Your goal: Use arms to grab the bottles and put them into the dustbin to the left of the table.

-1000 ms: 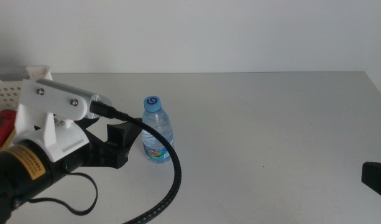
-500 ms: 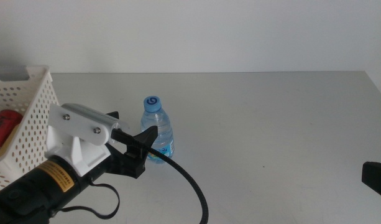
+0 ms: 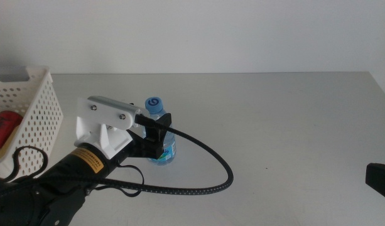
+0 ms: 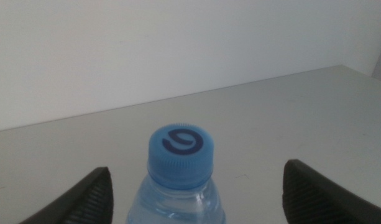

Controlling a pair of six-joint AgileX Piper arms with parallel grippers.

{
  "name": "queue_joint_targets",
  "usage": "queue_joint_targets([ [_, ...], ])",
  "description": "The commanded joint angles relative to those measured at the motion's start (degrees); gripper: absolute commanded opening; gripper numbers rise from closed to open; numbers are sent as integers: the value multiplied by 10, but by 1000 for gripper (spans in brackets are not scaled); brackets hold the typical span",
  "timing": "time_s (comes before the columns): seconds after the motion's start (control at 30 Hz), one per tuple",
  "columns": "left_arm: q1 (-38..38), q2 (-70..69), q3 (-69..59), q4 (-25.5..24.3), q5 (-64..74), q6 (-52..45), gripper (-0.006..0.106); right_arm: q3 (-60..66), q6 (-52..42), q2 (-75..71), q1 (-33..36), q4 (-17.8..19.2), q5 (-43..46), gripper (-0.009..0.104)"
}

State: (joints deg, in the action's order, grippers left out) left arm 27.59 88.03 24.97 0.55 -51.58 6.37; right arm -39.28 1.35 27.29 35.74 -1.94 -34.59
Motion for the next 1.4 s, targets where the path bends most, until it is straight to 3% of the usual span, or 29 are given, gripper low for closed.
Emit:
queue_joint_targets([
  [0.0,3,-3,26,8,-44,2,93,-16,-7,3,-3,3,41,71],
  [1.0,3,206,90,17,-155,7,93,-16,-7,3,-3,3,41,71],
  [1.23,3,206,87,49,-153,33,93,-16,-7,3,-3,3,41,71],
  [1.37,3,206,87,50,-147,36,84,-16,-7,3,-3,3,41,71],
])
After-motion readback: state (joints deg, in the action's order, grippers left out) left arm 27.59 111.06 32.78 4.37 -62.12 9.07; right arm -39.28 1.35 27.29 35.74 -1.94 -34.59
